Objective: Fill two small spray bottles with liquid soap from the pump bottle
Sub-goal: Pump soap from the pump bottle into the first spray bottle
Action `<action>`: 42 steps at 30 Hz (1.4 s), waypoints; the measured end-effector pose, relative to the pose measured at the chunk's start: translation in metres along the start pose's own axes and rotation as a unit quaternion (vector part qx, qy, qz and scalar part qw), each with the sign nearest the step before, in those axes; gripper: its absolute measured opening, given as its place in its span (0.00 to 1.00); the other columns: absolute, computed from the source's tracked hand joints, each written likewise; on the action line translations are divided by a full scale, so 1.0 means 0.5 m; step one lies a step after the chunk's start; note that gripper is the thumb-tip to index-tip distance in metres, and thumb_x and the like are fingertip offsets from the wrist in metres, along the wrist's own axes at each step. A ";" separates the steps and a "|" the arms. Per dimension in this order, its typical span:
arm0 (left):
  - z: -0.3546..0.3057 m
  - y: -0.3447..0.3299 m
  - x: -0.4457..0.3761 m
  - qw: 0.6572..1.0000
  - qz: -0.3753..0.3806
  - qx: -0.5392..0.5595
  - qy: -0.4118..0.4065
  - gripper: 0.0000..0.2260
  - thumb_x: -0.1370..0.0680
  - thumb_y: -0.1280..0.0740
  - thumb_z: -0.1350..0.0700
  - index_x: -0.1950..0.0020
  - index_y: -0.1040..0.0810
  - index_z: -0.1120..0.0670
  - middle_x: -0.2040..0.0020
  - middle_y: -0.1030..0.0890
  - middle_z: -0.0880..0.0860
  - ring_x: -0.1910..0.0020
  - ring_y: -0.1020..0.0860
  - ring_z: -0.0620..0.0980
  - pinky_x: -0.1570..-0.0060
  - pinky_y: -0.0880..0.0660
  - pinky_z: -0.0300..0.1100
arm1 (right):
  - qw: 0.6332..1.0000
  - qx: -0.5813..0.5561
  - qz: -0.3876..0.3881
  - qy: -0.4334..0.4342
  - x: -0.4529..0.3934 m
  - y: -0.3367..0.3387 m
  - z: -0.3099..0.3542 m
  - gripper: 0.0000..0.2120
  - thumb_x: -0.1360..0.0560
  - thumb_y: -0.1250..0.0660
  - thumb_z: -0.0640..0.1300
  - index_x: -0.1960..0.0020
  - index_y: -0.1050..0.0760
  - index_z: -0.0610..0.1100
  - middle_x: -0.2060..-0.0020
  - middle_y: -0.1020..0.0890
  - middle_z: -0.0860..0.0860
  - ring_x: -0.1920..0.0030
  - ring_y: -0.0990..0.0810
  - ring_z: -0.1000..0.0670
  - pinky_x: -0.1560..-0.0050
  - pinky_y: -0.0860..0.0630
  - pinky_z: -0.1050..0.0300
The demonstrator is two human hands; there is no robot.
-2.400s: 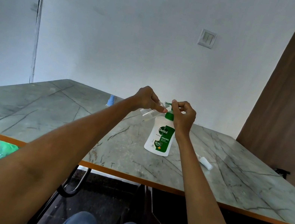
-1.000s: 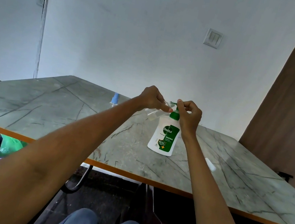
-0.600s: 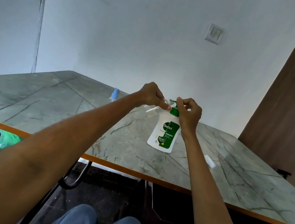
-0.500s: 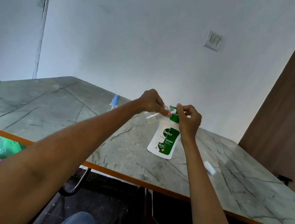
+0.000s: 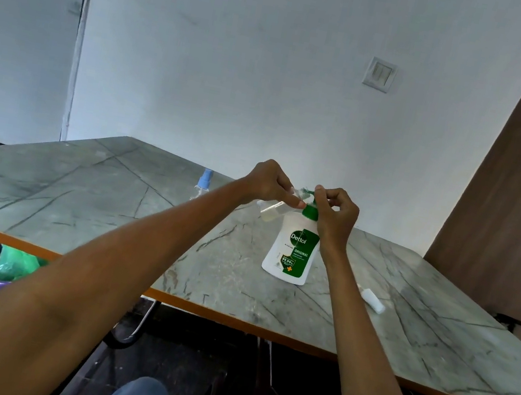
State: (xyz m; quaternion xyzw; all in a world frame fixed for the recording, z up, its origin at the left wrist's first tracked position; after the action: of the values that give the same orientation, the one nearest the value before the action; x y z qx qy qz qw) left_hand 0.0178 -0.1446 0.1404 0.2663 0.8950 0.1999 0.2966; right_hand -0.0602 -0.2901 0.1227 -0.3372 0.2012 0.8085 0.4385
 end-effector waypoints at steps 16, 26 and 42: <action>-0.003 0.001 -0.006 1.000 0.001 0.004 0.002 0.16 0.35 0.23 0.54 0.53 0.17 0.63 0.60 0.18 0.55 0.62 0.26 0.45 0.63 0.31 0.35 | 1.000 0.001 -0.028 0.001 0.000 0.004 0.011 0.12 0.30 0.33 0.50 0.65 0.23 0.41 0.70 0.23 0.57 0.67 0.26 0.57 0.46 0.26 0.39; 0.008 -0.002 -0.002 1.000 0.001 0.003 0.000 0.16 0.36 0.22 0.54 0.53 0.16 0.62 0.66 0.21 0.46 0.67 0.28 0.40 0.68 0.34 0.30 | 0.999 -0.019 -0.044 0.003 0.013 0.006 0.003 0.14 0.33 0.34 0.55 0.67 0.25 0.44 0.69 0.23 0.55 0.67 0.28 0.57 0.46 0.27 0.39; -0.002 0.002 -0.008 1.000 -0.006 0.009 -0.010 0.17 0.35 0.23 0.54 0.51 0.17 0.62 0.60 0.19 0.52 0.63 0.27 0.42 0.66 0.33 0.32 | 0.999 0.010 -0.040 0.002 -0.003 0.006 0.010 0.12 0.30 0.33 0.51 0.65 0.24 0.42 0.70 0.23 0.56 0.66 0.26 0.56 0.47 0.26 0.40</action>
State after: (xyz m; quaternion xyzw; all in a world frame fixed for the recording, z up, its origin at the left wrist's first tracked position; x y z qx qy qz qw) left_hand 0.0206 -0.1463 0.1434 0.2657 0.8955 0.1875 0.3039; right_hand -0.0639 -0.2894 0.1274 -0.3424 0.1962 0.7877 0.4730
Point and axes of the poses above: each hand's wrist, its own x-axis away from the middle knuckle, its own y-axis out of the back of the hand, z = x × y, the point moved 9 cm from there along -x, towards the middle knuckle
